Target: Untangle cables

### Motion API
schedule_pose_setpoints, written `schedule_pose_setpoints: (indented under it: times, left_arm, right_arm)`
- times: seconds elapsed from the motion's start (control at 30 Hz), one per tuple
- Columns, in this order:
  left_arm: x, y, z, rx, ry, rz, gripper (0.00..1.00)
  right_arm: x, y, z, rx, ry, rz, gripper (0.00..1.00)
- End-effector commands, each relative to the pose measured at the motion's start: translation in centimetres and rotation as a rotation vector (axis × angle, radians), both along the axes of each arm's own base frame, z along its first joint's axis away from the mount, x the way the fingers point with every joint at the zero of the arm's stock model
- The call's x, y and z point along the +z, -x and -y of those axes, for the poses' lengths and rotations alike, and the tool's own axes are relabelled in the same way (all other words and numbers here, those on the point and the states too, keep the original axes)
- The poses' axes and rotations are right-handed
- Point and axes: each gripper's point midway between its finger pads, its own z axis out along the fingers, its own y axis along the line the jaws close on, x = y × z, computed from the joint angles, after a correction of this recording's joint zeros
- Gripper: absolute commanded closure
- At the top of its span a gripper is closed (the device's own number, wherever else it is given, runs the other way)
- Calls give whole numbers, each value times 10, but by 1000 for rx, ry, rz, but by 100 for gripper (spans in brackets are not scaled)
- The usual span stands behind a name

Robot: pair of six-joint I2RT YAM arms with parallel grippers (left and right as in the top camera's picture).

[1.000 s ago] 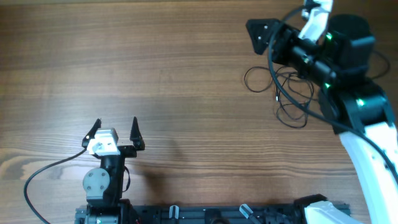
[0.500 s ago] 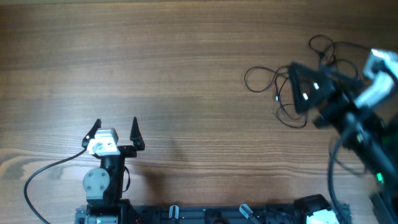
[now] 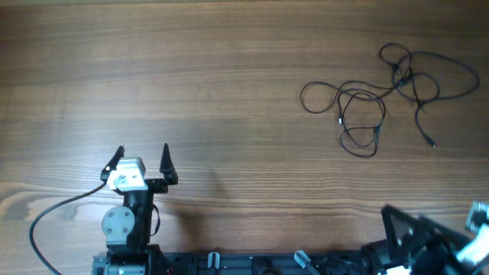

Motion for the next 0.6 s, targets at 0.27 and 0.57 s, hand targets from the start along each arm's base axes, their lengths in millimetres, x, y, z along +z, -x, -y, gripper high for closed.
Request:
schedule_pose_setpoints:
  times: [0.27,0.57]
  left_arm:
    - [0,0,3,-15,-15,0,0]
    - [0,0,3,-15,-15,1,0]
  right_arm:
    - [-70,32,17,-222,-199,-86,0]
    - [-96,-34,3,-146,-152,126,0]
